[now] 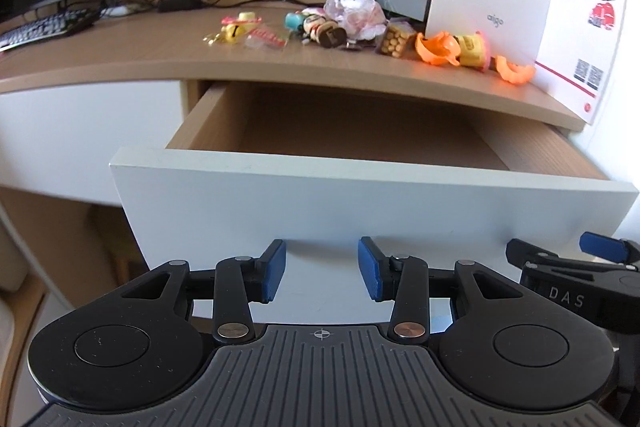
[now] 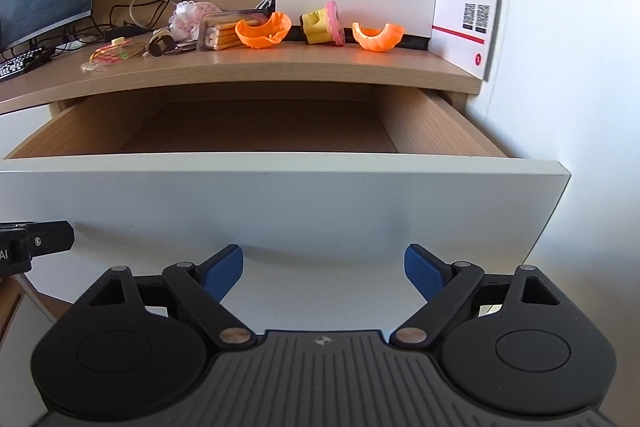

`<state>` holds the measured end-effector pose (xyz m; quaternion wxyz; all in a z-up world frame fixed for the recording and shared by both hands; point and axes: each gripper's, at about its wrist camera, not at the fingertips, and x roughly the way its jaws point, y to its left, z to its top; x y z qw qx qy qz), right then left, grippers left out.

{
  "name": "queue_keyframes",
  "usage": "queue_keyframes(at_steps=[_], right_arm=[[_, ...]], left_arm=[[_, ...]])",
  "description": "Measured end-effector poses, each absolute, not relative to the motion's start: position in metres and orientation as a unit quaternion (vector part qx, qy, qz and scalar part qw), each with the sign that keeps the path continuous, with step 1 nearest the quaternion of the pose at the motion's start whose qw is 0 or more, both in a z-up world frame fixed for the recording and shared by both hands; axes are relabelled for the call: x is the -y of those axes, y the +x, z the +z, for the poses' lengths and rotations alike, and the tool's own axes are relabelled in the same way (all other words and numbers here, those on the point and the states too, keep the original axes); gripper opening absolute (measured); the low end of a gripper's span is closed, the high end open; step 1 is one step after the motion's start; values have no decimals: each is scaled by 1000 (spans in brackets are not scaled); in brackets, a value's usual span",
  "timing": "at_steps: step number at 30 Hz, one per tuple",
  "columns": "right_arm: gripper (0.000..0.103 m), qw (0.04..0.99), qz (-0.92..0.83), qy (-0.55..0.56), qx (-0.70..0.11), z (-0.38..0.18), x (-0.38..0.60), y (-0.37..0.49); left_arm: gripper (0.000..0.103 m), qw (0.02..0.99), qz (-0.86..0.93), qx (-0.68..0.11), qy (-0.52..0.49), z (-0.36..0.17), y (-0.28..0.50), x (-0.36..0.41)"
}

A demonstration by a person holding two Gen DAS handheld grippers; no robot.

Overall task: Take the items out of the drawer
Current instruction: 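Push the empty white drawer shut with both tools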

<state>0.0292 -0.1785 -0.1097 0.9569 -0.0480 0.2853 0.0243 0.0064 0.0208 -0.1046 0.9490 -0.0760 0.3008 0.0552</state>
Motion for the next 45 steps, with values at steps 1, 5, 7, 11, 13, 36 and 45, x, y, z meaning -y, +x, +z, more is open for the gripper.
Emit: queue_keyframes(at_steps=[1,5,7,11,13,36,45], right_arm=[[90,958,22,-49,-283,-111,177,37],[90,960,15,-52,-276,-113,169,70],[90,960,12,-55,-276,-113,165,86],[90,960,8,-48,-276,-112,160,116],[90,960,4,-50,-274,-112,157,127],[97,943,9,-52,-330,-86,167,133],[97,927,35,-38,-370,-28,182,80]], left_arm=[[44,950,54,-298,-73,-106,15,-22],[44,953,47,-291,-72,-108,46,-32],[44,954,46,-287,-70,-109,60,-38],[44,956,45,-283,-66,-113,85,-46],[44,956,43,-282,-68,-113,94,-49],[80,934,31,-351,-52,-89,110,-35],[80,915,51,-395,-67,-29,45,-20]])
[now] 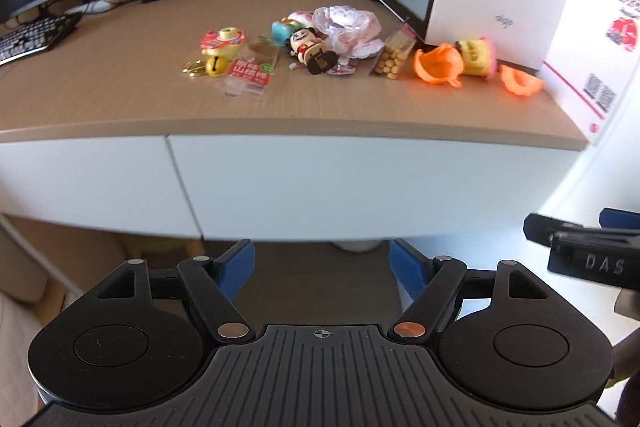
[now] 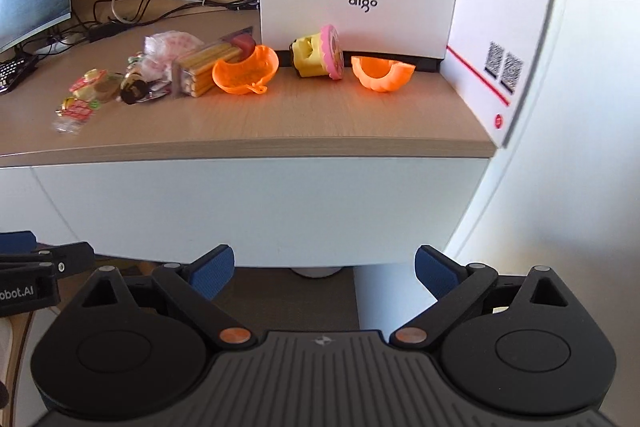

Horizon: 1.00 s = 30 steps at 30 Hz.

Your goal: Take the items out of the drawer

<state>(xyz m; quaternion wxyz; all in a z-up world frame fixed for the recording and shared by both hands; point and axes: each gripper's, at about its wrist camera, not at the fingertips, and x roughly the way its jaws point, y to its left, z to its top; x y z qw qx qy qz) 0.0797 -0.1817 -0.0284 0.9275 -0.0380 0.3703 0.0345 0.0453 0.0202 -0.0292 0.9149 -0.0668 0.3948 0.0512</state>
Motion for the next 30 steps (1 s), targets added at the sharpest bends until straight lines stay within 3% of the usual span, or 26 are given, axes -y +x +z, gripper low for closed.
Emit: queue_keyframes(at_steps=[12,30], right_arm=[[98,920,61,-13,-388,24,189,42],[98,914,73,-48,-396,29,180,32]], left_arm=[[80,922,50,-378,-60,28,2,-6],[80,912,46,-402,-64,22,2,-1]])
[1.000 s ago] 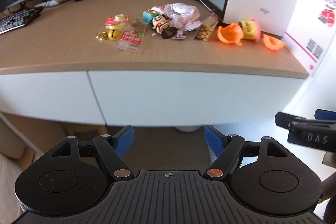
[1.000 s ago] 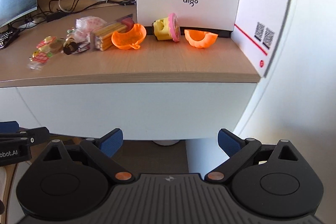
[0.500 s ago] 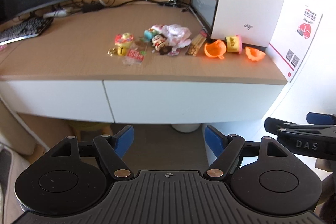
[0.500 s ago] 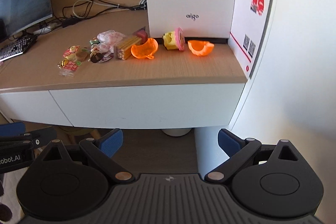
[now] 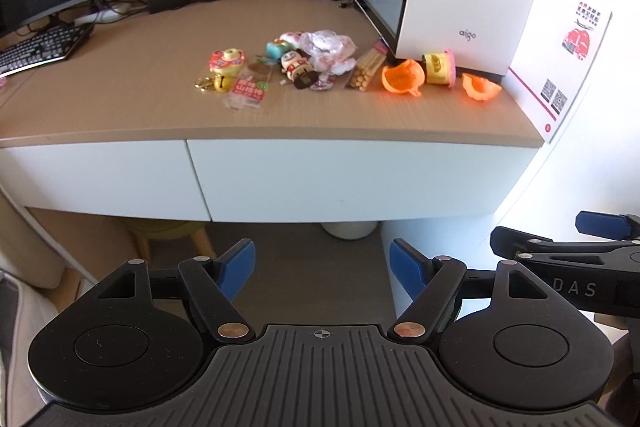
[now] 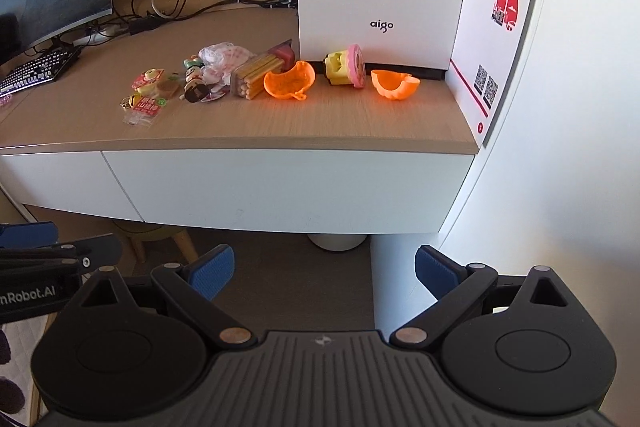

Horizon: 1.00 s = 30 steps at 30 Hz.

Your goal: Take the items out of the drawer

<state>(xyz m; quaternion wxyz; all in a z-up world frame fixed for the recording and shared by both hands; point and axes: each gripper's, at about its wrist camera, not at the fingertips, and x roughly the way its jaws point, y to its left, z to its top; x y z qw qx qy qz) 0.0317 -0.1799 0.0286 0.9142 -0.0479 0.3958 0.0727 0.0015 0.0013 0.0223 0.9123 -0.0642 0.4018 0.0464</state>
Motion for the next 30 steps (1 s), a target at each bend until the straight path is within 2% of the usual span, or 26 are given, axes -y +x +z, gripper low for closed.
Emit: queue_keyframes(at_steps=[30], right_arm=[[98,908,72,-45,-409,22,183,32]], left_arm=[[80,906,45,-415,-69,13,1,-1]])
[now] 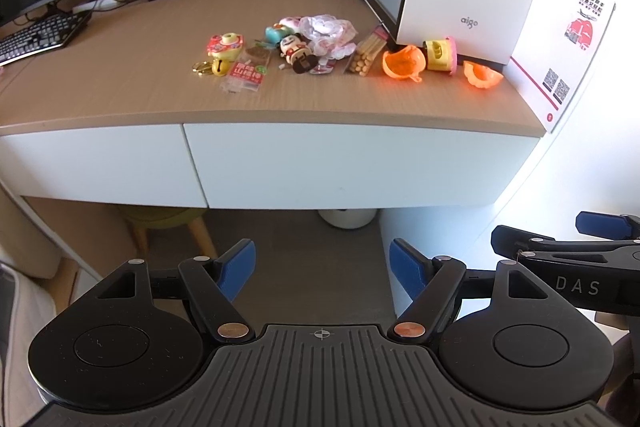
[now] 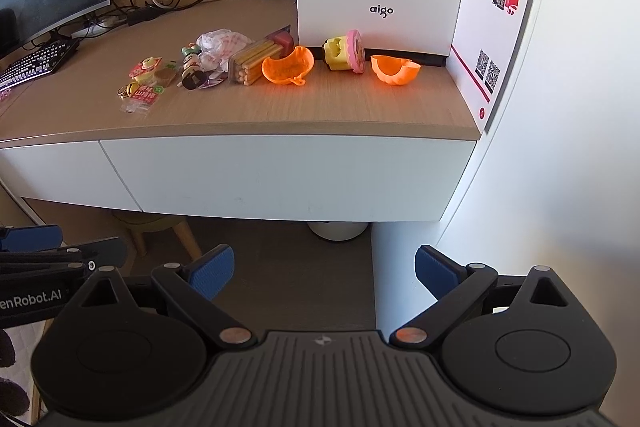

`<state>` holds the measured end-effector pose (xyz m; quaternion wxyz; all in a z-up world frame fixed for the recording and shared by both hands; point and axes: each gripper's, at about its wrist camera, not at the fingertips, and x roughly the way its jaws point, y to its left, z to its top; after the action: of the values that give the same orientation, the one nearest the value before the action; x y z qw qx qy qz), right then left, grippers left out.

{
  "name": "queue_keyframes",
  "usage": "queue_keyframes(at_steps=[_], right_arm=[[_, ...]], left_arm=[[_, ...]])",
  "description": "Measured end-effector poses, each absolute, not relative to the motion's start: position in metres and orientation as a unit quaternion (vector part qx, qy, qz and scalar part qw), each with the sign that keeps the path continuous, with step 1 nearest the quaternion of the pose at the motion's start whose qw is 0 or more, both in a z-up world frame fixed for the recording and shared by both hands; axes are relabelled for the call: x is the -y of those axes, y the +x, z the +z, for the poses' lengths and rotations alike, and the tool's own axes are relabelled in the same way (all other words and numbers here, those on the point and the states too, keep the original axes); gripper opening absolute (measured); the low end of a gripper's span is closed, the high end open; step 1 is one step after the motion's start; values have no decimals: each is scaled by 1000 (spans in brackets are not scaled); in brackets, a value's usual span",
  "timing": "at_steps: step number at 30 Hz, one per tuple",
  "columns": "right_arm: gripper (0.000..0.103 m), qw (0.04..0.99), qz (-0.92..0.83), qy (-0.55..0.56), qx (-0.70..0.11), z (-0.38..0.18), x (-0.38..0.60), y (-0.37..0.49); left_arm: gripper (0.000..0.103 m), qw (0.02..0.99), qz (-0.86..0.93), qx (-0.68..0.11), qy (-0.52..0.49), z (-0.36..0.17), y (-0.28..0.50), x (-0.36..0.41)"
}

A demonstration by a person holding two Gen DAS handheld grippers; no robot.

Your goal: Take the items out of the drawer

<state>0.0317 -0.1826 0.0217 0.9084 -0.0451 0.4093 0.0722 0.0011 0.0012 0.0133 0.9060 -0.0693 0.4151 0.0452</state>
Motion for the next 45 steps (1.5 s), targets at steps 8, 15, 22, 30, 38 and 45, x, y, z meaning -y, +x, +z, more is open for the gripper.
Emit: queue_keyframes(at_steps=[8,15,22,30,38,45], right_arm=[[98,908,69,-44,-410,21,186,25],[98,909,67,-43,-410,21,189,21],[98,910,66,-42,-408,22,191,21],[98,909,66,-42,-408,22,190,21],[98,910,68,-42,-408,23,190,21],[98,909,68,-42,-408,22,190,21]], left_arm=[[79,906,39,-416,-68,13,-4,1],[79,906,39,-416,-69,13,-5,2],[79,907,38,-414,-68,14,-6,4],[79,907,36,-414,-67,15,-6,4],[79,907,34,-414,-66,16,-4,4],[79,907,35,-414,-66,16,-5,5]])
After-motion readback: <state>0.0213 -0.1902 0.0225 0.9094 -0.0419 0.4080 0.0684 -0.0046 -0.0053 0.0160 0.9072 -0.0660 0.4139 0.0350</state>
